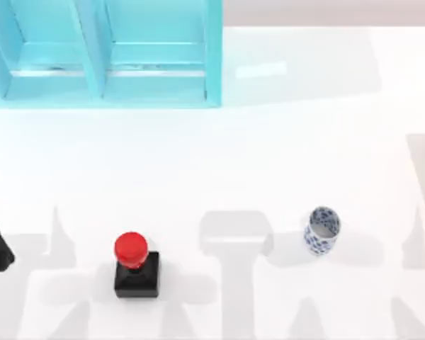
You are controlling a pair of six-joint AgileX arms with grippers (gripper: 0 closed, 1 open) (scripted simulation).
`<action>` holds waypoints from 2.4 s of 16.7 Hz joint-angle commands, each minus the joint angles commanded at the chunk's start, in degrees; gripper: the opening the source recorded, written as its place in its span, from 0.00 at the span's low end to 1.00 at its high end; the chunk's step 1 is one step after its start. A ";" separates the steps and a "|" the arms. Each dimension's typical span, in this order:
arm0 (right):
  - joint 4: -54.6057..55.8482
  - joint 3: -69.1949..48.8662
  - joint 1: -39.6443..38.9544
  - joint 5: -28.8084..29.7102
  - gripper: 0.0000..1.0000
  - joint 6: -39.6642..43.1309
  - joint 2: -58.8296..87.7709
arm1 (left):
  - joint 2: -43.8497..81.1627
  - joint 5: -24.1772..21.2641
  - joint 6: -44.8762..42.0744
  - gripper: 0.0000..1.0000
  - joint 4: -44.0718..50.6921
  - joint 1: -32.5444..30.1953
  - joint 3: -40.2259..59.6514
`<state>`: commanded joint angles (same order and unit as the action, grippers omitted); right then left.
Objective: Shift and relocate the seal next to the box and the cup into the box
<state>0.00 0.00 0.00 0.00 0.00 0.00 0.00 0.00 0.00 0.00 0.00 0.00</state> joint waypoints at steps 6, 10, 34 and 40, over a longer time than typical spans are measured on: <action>-4.11 -4.08 -2.57 -0.16 1.00 -1.98 5.17 | 0.00 0.00 0.00 1.00 0.00 0.00 0.00; -13.64 -15.30 -8.57 -0.06 1.00 -6.79 17.96 | 0.00 0.00 0.00 1.00 0.00 0.00 0.00; -85.10 -144.37 -57.79 6.07 1.00 -57.23 136.29 | 0.00 0.00 0.00 1.00 0.00 0.00 0.00; -92.93 -152.51 -60.95 5.47 1.00 -62.20 146.94 | 0.00 0.00 0.00 1.00 0.00 0.00 0.00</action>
<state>-92.93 -152.51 -60.95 5.47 -62.20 146.94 0.00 0.00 0.00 0.00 0.00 0.00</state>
